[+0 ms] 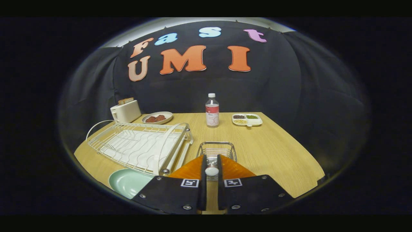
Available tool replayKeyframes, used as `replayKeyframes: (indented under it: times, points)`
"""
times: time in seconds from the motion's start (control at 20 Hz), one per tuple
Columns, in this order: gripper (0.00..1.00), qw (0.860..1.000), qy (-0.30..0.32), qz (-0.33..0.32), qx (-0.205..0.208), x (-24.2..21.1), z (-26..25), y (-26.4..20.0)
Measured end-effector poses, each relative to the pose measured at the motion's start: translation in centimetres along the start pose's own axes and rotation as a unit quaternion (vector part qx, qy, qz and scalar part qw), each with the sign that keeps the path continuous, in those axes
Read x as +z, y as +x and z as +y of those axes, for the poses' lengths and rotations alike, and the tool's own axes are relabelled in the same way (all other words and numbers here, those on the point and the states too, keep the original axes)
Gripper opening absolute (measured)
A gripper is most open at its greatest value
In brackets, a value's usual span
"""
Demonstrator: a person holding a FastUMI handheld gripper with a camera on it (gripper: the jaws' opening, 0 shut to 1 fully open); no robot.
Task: Take the plate from the dish rack, then take the spoon from the basket and place it into the plate.
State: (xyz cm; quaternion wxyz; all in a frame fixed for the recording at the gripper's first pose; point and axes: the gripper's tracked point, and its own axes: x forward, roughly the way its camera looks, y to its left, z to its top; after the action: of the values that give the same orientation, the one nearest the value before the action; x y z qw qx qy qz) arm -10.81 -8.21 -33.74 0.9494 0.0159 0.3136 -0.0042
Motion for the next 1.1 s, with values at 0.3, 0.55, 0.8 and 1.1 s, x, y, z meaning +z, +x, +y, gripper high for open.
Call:
replayKeyframes:
  times: [0.3, 0.55, 0.8, 1.1]
  points:
    - [0.14, 0.999, 0.002, -0.036, 0.018, 5.9, 0.2, -3.5]
    - [0.14, 0.996, -0.005, -0.064, 0.058, 9.8, 2.0, -7.8]
    - [0.14, 0.99, -0.001, -0.064, 0.124, 9.8, 6.4, -10.5]
    - [0.14, 0.98, -0.008, -0.042, 0.193, 5.8, 12.0, -10.2]
